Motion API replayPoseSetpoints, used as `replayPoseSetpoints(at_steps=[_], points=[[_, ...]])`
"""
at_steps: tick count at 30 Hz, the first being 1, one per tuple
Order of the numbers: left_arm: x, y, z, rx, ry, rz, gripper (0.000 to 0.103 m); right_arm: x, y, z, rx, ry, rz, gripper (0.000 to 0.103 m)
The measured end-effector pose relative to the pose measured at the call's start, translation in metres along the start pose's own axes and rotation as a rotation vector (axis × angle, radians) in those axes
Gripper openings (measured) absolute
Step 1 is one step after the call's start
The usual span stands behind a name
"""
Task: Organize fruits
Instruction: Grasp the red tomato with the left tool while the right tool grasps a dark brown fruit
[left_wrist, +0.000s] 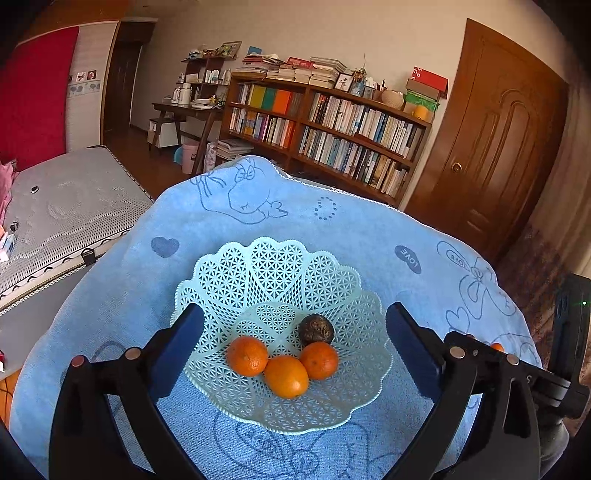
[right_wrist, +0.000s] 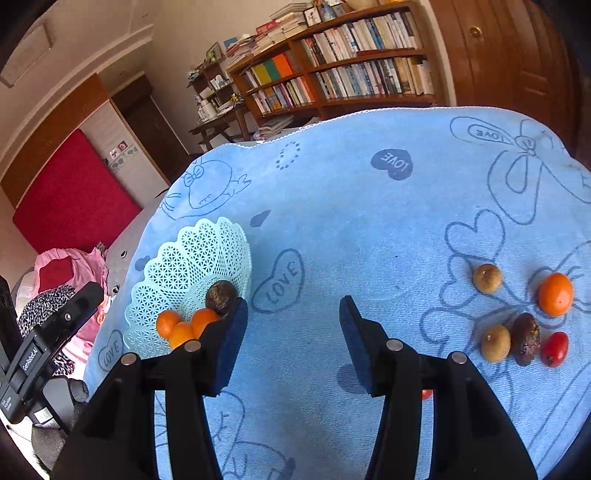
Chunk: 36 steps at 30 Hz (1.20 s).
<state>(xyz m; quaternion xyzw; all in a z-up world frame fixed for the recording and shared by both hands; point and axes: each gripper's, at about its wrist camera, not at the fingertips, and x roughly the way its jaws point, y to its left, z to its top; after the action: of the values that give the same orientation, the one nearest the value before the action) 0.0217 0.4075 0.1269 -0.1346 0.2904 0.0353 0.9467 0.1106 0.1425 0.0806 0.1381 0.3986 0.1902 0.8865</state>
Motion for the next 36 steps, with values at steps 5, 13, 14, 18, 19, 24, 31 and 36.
replayPoseSetpoints(at_steps=[5, 13, 14, 18, 19, 24, 31, 36], points=[[0.003, -0.008, -0.004, 0.023, 0.013, -0.012, 0.1, -0.02, -0.031, 0.003, 0.061, -0.034, -0.023, 0.053], [0.007, -0.024, -0.013, 0.062, 0.035, -0.03, 0.1, -0.048, -0.085, -0.005, 0.178, -0.056, -0.049, 0.057], [0.008, -0.026, -0.014, 0.068, 0.038, -0.033, 0.1, -0.05, -0.092, -0.007, 0.193, -0.058, -0.056, 0.057], [0.01, -0.034, -0.02, 0.09, 0.051, -0.043, 0.1, -0.059, -0.116, -0.017, 0.255, -0.055, -0.068, 0.057], [0.011, -0.036, -0.021, 0.097, 0.054, -0.045, 0.1, -0.059, -0.12, -0.019, 0.272, -0.051, -0.065, 0.057], [0.013, -0.047, -0.028, 0.129, 0.072, -0.058, 0.1, -0.056, -0.136, -0.029, 0.342, -0.025, -0.037, 0.057], [0.013, -0.058, -0.034, 0.162, 0.084, -0.075, 0.1, -0.046, -0.144, -0.038, 0.399, 0.0, -0.059, 0.057], [0.015, -0.064, -0.038, 0.176, 0.095, -0.082, 0.1, -0.035, -0.155, -0.036, 0.446, 0.006, -0.081, 0.057]])
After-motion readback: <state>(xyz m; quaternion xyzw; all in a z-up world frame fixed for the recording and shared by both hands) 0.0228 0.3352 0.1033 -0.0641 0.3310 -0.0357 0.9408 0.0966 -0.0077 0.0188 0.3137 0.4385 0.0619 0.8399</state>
